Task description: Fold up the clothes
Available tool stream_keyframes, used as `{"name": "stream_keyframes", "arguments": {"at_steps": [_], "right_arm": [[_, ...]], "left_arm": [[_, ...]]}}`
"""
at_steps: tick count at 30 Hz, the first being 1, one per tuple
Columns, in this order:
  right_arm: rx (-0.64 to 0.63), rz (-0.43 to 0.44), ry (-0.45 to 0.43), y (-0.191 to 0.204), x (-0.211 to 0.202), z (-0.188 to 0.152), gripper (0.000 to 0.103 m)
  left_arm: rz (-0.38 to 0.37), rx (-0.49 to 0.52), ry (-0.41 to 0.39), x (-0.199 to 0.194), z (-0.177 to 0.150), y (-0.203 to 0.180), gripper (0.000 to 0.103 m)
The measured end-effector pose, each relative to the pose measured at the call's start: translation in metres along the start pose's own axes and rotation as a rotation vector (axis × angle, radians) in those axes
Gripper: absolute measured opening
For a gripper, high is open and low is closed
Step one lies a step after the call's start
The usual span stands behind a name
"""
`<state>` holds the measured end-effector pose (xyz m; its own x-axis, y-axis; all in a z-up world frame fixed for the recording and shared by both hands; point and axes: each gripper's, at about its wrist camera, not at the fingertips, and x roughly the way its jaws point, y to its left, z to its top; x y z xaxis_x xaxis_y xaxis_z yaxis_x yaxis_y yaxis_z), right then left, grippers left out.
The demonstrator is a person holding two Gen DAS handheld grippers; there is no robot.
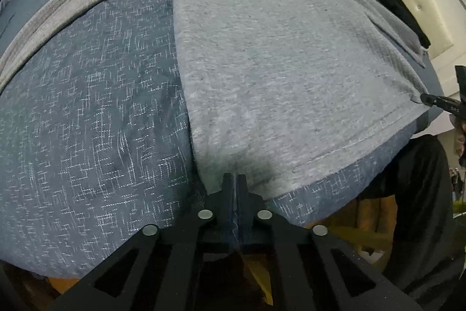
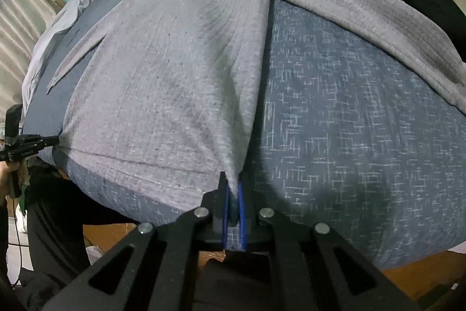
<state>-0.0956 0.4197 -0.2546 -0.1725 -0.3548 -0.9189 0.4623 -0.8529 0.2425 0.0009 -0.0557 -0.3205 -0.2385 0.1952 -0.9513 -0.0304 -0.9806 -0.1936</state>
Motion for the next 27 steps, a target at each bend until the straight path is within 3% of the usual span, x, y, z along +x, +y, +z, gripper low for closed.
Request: {"name": "stream_keyframes", "arguments": {"at_steps": [1,4,9,17,18,21,27], "right_arm": [[0.002,0.003,0.0,0.0,0.001,0.0,0.005],[0.006,0.008,0.0,0.001,0.002,-0.001,0.005],[0.017,0.017,-0.005,-0.003,-0.001,0.0,0.005],[0.014,0.018,-0.001,0.001,0.002,0.001,0.005],[0.014,0.019,-0.001,0.001,0.002,0.001,0.005],[0.014,0.021,-0.003,0.002,0.002,0.001,0.005],[0.006,0.029,-0.011,0.002,-0.005,0.002,0.005]], "left_arm": [[0.007,0.0,0.003,0.002,0.002,-0.001,0.024],[0.001,0.008,0.018,0.01,0.006,-0.005,0.033],[0.078,0.062,0.016,0.016,0.015,-0.015,0.035],[0.087,0.115,0.041,0.033,0.028,-0.027,0.035],[0.088,0.12,0.047,0.035,0.03,-0.028,0.033],[0.102,0.147,0.054,0.04,0.033,-0.03,0.004],[0.07,0.169,-0.007,0.017,0.035,-0.028,0.002]]}}
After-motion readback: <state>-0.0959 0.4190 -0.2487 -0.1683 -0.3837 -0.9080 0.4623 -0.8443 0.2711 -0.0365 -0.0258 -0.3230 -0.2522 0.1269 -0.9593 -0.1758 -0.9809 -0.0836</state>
